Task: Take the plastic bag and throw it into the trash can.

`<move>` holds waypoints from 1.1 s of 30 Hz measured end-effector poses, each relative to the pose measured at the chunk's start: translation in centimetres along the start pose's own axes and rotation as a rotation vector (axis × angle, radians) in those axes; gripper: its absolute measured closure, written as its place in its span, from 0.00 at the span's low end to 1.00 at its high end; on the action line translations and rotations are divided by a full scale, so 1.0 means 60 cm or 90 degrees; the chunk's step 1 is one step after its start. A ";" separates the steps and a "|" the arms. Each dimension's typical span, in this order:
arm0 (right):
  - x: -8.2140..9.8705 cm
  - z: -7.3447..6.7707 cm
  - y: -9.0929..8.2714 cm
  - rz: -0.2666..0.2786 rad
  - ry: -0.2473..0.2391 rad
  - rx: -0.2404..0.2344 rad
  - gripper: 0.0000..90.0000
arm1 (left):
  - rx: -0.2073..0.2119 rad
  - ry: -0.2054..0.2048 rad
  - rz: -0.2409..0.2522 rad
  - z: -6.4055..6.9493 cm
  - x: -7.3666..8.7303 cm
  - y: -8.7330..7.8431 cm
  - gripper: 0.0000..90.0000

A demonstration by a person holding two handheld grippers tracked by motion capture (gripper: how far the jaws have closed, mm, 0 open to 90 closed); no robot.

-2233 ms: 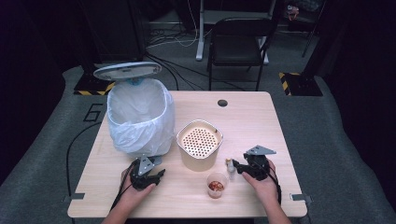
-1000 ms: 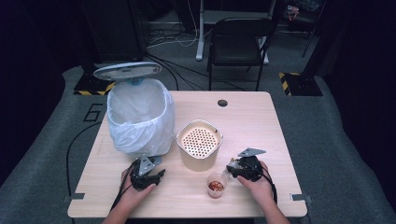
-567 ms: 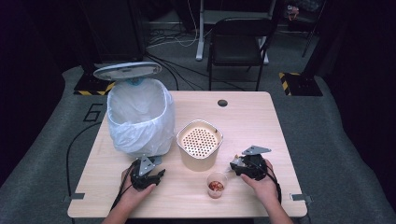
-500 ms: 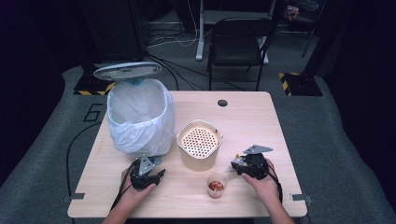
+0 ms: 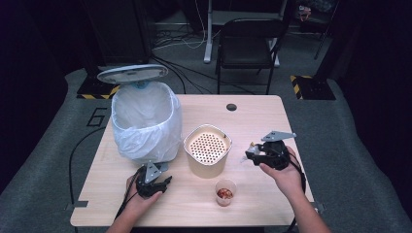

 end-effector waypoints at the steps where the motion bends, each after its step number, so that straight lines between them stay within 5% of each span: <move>1: -0.006 -0.001 -0.006 0.002 -0.001 -0.002 0.54 | 0.000 0.000 0.000 0.000 0.000 0.000 0.42; 16: -0.071 -0.034 -0.051 0.017 -0.053 -0.023 0.54 | 0.001 0.003 -0.003 0.000 0.000 0.000 0.42; 33: -0.154 -0.087 -0.062 0.021 -0.132 -0.045 0.54 | 0.002 0.003 -0.003 0.000 0.000 0.000 0.42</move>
Point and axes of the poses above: each handheld gripper's, and its own axes: y roughly forward along the jaws, x roughly out of its underside, z roughly to its right, the point moved 4 cm from there along y, roughly forward along the jaws, and after that the axes turned 10 degrees about -z, right-handed, at the moved point
